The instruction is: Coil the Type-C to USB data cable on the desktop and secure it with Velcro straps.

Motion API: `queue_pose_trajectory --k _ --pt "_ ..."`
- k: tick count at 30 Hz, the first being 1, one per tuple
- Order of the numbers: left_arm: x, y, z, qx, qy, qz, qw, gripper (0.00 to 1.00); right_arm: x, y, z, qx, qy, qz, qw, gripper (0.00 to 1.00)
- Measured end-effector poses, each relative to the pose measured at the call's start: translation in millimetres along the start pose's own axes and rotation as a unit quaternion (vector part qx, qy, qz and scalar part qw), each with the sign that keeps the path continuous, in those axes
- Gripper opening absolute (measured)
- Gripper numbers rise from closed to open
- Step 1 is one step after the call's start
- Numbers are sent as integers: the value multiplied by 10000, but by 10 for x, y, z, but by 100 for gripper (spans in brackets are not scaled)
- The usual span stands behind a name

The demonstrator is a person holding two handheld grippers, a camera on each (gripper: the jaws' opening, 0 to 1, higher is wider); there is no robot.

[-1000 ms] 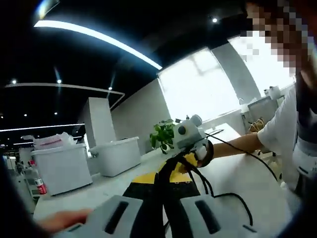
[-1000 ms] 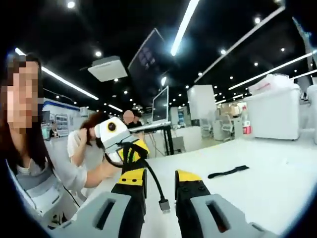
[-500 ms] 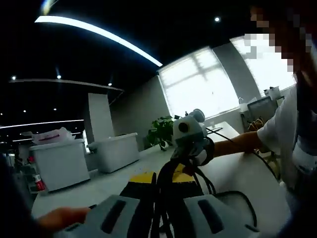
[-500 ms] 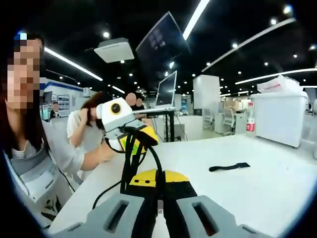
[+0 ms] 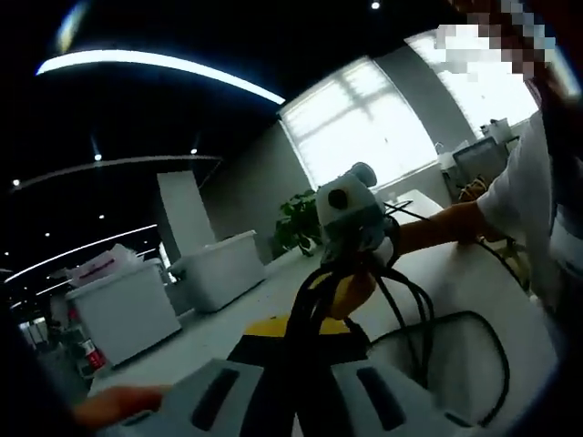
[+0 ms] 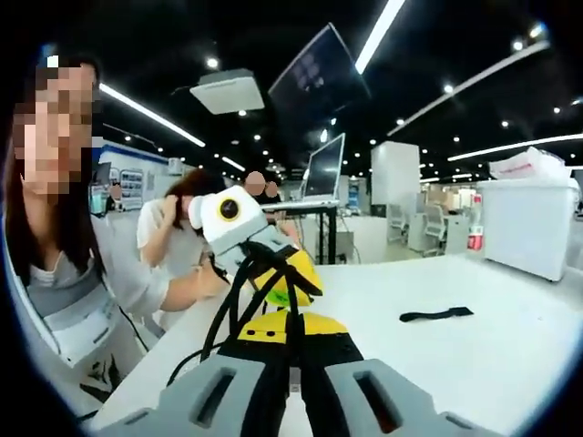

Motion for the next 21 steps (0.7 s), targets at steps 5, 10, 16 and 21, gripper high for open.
queue_pose_trajectory --k 5,10,16,21 --pt "30 87 -30 -168 13 -325 9993 4 46 -113 19 -89 -147 490 9987 17" --pt "81 173 -35 -296 100 -683 9972 4 329 -411 -11 -372 -483 1238 9904 17" --pt "103 182 -62 -346 60 -816 9960 4 281 -343 461 -456 1268 705 9884 18" --pt "161 215 -102 -275 -71 -883 9957 4 122 -228 756 -590 2204 391 9728 27"
Point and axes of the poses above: the point that each gripper's makers call its tool centre point, and the gripper's own axes: x roughly backward along the fingers, y roughly to its left, z roughly out of its underside, the point moved 9 cm from there along x, roughly backward along the fingers, and after that the axes turned 13 degrees about x, right-handed, at the moved point
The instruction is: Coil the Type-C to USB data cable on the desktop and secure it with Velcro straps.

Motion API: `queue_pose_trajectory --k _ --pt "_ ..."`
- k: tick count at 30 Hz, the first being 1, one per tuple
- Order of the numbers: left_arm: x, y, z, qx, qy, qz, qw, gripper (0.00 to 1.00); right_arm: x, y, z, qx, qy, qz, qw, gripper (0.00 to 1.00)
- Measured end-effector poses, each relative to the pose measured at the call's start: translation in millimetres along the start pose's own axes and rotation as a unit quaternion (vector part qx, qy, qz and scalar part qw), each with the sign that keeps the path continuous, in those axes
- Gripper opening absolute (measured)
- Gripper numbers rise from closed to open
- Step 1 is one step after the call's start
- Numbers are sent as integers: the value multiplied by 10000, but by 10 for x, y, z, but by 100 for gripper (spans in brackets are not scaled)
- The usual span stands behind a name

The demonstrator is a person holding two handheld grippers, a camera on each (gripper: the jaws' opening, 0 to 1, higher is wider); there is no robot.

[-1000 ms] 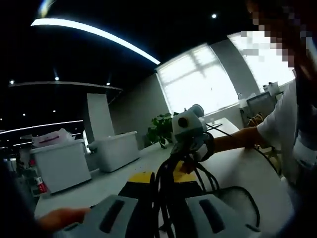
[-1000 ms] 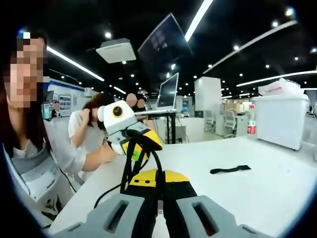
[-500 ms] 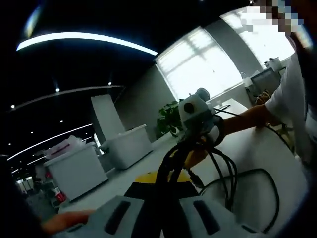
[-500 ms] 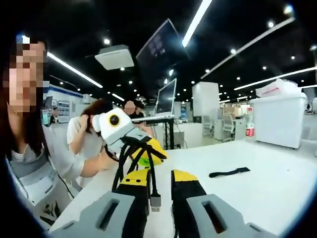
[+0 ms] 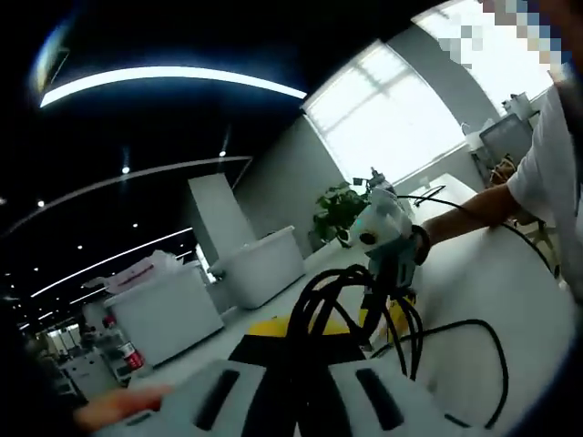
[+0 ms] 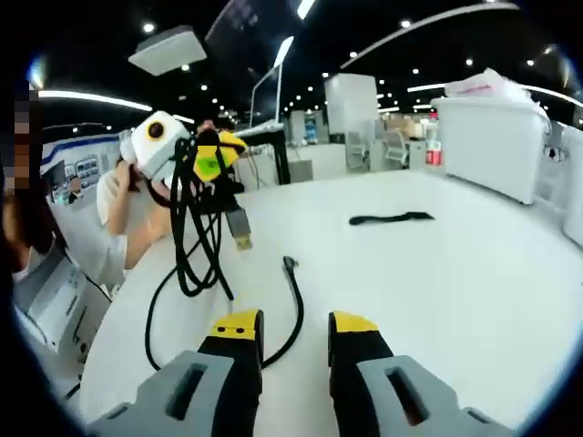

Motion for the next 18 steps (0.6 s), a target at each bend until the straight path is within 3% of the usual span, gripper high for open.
queue_pose_trajectory --k 1,2,3,4,5,6,9,12,14,18 --pt "6 6 -8 9 -29 -30 10000 4 -13 -13 33 -25 174 45 9998 26" --pt "8 10 -14 17 -48 -27 10000 4 -17 -41 -1 55 -106 220 9997 23" --pt "13 10 -24 33 -72 -20 10000 4 9 -48 14 -65 181 190 9996 19" --pt "18 5 -38 54 -111 -7 9999 4 9 -70 -20 -28 96 239 9997 16" --pt "24 -2 -55 83 -165 22 9998 4 14 -74 -10 -87 310 358 9988 12" --pt "24 -3 -67 108 -205 38 9997 4 -1 -69 -25 171 427 414 9981 5" --pt "34 4 -113 225 -345 95 9991 4 -26 22 -89 932 419 465 9937 2" --pt "42 12 -111 380 -372 185 9984 4 -33 29 -145 1291 703 561 9875 1" --pt "34 5 -93 407 -328 214 9984 4 -14 11 -184 1304 607 752 9867 0" --pt "9 -40 -79 295 -266 289 9988 4 153 -47 -325 1261 68 1037 9866 0"
Point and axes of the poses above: the point that each gripper's makers call its tool centre point, and the gripper's own axes: x roughly backward along the fingers, y roughly to its left, z roughly out of its underside, the point moved 9 cm from there along x, roughly backward along the fingers, and after that the axes turned 13 degrees about x, right-handed, at the moved point
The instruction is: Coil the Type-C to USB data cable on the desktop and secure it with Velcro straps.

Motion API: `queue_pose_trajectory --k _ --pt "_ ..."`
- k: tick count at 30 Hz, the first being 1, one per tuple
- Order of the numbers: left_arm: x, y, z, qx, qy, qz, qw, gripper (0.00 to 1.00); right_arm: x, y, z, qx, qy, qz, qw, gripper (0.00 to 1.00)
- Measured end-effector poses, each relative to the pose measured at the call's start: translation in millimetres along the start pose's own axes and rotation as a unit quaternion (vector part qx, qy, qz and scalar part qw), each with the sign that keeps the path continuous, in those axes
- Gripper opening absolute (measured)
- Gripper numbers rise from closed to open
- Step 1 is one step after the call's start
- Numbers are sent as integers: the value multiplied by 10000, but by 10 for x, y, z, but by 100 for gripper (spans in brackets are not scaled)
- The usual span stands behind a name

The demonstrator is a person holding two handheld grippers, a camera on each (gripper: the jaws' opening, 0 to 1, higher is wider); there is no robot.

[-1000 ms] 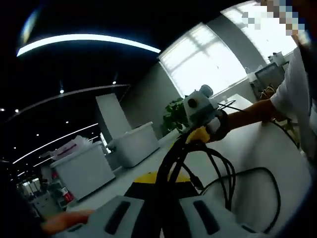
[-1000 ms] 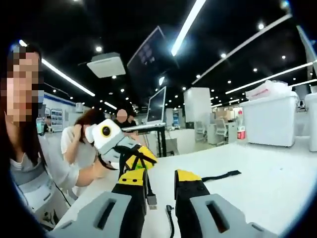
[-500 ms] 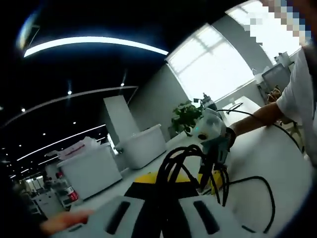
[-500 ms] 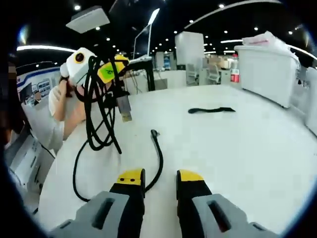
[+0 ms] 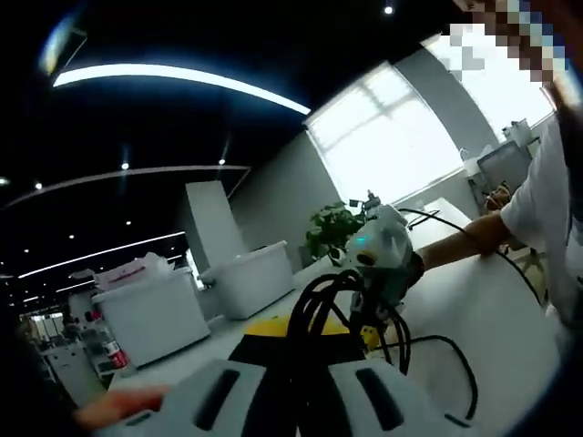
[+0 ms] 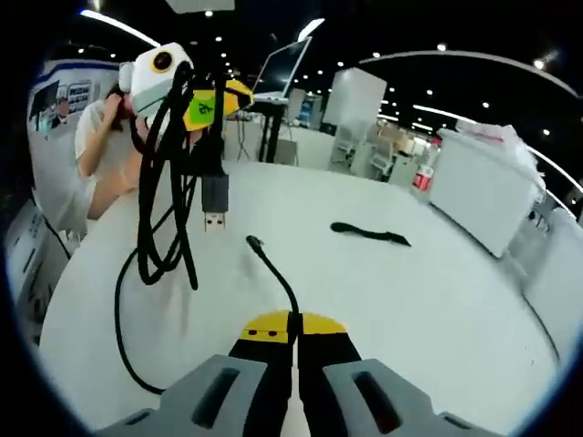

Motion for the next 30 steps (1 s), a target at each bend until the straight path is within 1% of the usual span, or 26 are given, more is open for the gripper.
queue_pose_trajectory --k 2,3,4,5,6,7,8,9,12,13,16,17,18,19,20,23,25,26,27,28,30 --pt "-19 -32 11 -158 72 31 9998 4 104 -72 -105 -79 -312 208 9993 0" --pt "-30 -57 18 -208 96 66 9997 4 132 -82 -142 -126 -440 246 9986 0" --pt "-43 -81 23 -302 127 93 9994 4 191 -85 -223 -243 -699 223 9970 0" --pt "-62 -113 27 -465 162 109 9987 4 227 -96 -285 -311 -851 256 9956 0" --pt "-70 -127 29 -561 190 81 9982 4 256 -99 -324 -311 -942 270 9947 0" --pt "-86 -168 27 -756 214 79 9969 4 289 -93 -379 -301 -1038 245 9938 0" --pt "-98 -202 23 -928 210 75 9954 4 323 -82 -423 -269 -1033 255 9940 0" --pt "-112 -226 17 -1099 201 -4 9937 4 342 -70 -478 -196 -1079 293 9935 0" --pt "-148 -315 8 -1650 183 -112 9861 4 393 -24 -611 18 -1121 367 9930 0" --pt "-155 -328 5 -1779 174 -164 9838 5 410 -1 -659 41 -1202 330 9922 0" --pt "-171 -360 8 -2250 138 -332 9737 5 439 41 -740 127 -1274 353 9911 0" --pt "-175 -365 18 -2353 146 -374 9711 6 443 48 -753 163 -1271 359 9911 0" --pt "-177 -368 20 -2504 156 -436 9670 6 449 58 -768 196 -1267 376 9910 0" --pt "-179 -383 34 -2575 186 -449 9651 6 457 63 -779 233 -1289 418 9905 0" --pt "-179 -387 41 -2566 182 -454 9653 6 460 62 -782 238 -1302 419 9903 0" --pt "-170 -403 31 -2725 183 -552 9604 7 453 73 -788 309 -1321 394 9900 0" --pt "-173 -414 32 -2848 193 -620 9564 8 457 77 -794 471 -1252 424 9901 0" --pt "-177 -423 33 -2974 192 -644 9524 8 463 76 -797 458 -1274 429 9899 0" --pt "-184 -433 44 -3020 192 -649 9509 8 469 79 -805 467 -1318 382 9894 0" --pt "-194 -439 49 -3084 212 -647 9488 9 474 101 -834 482 -1446 284 9879 0" --pt "-204 -458 60 -3191 243 -620 9454 11 475 134 -869 636 -1437 219 9873 0"
Point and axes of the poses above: the point that each gripper's makers call its tool centre point, and the gripper's own axes: x roughly backward along the fingers, y roughly to its left, z roughly out of its underside, the point moved 9 cm from there along x, roughly backward along the fingers, and after that the axes turned 13 degrees about x, right-handed, at the moved point
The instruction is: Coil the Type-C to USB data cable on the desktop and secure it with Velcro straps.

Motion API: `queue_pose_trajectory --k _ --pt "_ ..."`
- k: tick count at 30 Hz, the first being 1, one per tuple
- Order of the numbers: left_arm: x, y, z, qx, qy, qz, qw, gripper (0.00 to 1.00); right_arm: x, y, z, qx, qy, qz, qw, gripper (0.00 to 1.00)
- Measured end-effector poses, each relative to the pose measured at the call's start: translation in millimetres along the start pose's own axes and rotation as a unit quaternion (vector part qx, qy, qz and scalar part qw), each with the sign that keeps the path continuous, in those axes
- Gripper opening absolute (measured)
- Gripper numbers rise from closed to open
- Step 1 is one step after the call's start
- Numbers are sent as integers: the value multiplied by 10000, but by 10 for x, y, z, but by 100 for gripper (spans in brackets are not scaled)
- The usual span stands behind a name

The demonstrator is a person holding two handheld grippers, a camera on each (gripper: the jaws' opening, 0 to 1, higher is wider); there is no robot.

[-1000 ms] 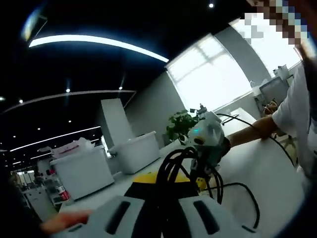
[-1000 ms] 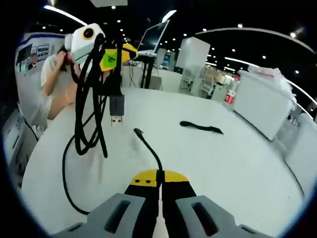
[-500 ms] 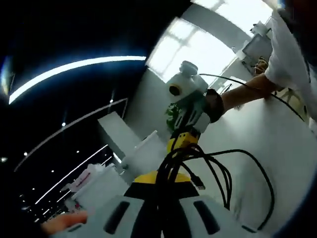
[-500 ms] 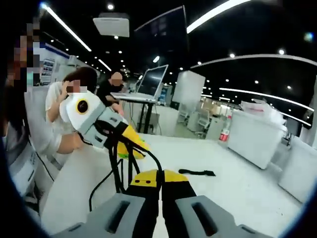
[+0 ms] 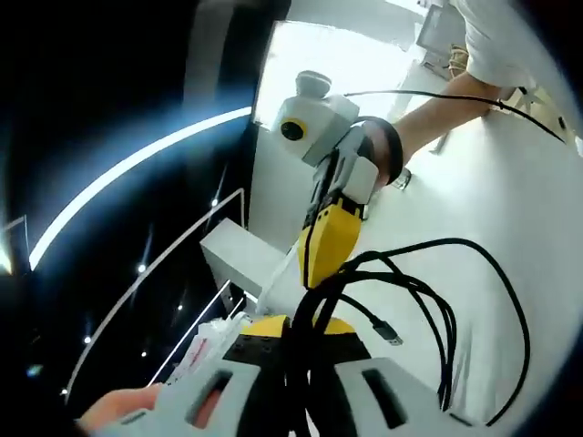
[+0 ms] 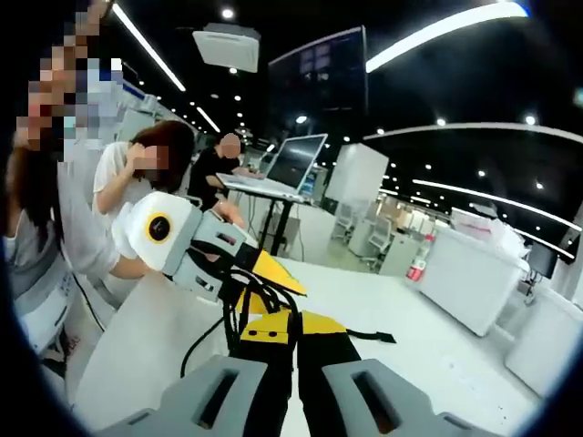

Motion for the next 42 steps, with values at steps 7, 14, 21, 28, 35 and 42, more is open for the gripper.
queue_pose_trajectory --k 7,14,21,28,35,42 --pt "-26 -47 9 -21 264 141 9996 6 -86 110 -12 -12 -224 -63 9997 1" --pt "41 254 126 1032 326 -473 9930 6 45 -157 33 -1217 -1208 624 9832 16" --pt "60 352 99 1217 336 -1057 9864 6 -212 55 36 -236 -457 1174 9918 44" --pt "35 252 -34 1395 243 -1264 9818 6 -426 210 177 608 595 1992 9763 30" --pt "33 285 6 2695 93 -1031 9574 6 -342 123 176 851 938 2614 9569 8" --pt "-40 292 145 3351 109 -548 9405 8 -312 89 190 676 1129 1849 9739 6"
Point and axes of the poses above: the point that each gripper's makers call its tool centre point, and the gripper's own axes: x roughly backward along the fingers, y roughly to its left, z roughly out of its underside, the point moved 9 cm from there along x, roughly backward along the fingers, and after that the axes turned 13 degrees about x, right-handed, at the moved point
